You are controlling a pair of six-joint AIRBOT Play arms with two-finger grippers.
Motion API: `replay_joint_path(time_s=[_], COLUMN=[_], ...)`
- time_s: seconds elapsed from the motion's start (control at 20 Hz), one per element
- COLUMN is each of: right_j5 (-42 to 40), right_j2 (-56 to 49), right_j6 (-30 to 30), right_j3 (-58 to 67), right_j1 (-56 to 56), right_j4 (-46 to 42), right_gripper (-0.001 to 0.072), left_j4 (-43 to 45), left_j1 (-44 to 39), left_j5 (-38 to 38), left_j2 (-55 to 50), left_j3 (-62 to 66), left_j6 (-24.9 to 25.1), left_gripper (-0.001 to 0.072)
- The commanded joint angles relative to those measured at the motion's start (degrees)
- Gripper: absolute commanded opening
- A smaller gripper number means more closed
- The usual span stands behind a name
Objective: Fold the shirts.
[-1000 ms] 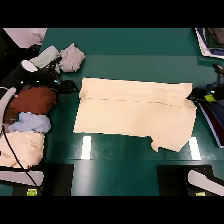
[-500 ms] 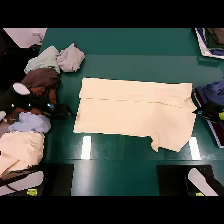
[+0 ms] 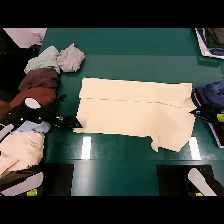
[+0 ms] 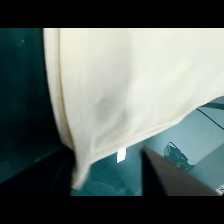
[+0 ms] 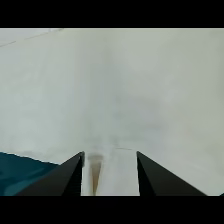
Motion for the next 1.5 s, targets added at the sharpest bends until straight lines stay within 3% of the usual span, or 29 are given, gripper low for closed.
replay_joint_path(time_s=[0.0, 0.3, 0.35, 0.65, 0.8, 1.0, 1.15, 1.25, 1.35, 1.45], right_j5=[1.97, 8.13, 8.68, 3.65, -0.24, -2.6, -4.04, -4.48, -3.91, -1.53], right_j2=[0.04, 0.02, 0.02, 0.02, 0.02, -3.15, -7.54, -9.2, -9.29, -7.02], right_j6=[0.2, 4.76, 6.29, 7.13, 7.04, 6.84, 6.82, 6.82, 6.82, 6.93], right_j3=[-0.09, -0.11, -0.26, -14.69, -21.0, -23.37, -21.62, -19.52, -16.81, -14.36], right_j1=[-0.07, -0.2, -0.2, -0.17, -0.17, 1.4, 4.94, 7.58, 9.57, 11.17], right_j4=[-4.15, -21.27, -22.69, -21.59, -16.68, -14.14, -11.78, -11.82, -12.02, -14.64], right_gripper=[0.0388, 0.0406, 0.052, 0.0528, 0.0507, 0.0494, 0.042, 0.0192, 0.0056, 0.0019], left_j4=[-0.07, -0.13, -0.13, -0.17, -0.22, -0.31, -0.31, 0.33, 1.88, 3.28], left_j1=[-1.6, -1.6, -1.6, -1.6, -1.6, -1.6, -1.6, -1.6, -1.57, -1.6], left_j5=[2.27, 0.44, 0.33, 0.28, 0.28, 0.11, -0.24, -0.48, -1.95, -2.86], left_j2=[0.09, 0.11, 0.11, 0.11, 0.11, 0.11, 0.11, 0.11, 0.13, 2.4], left_j3=[-0.22, 5.79, 6.54, 7.3, 7.3, 7.3, 7.3, 7.32, 7.61, 7.72], left_j6=[-2.43, -1.92, -1.81, -0.52, -0.52, -0.52, -0.5, -0.48, -0.55, -0.59], left_gripper=[0.003, 0.0024, 0.0024, 0.0024, 0.0024, 0.0024, 0.0024, 0.0024, 0.0023, 0.0022])
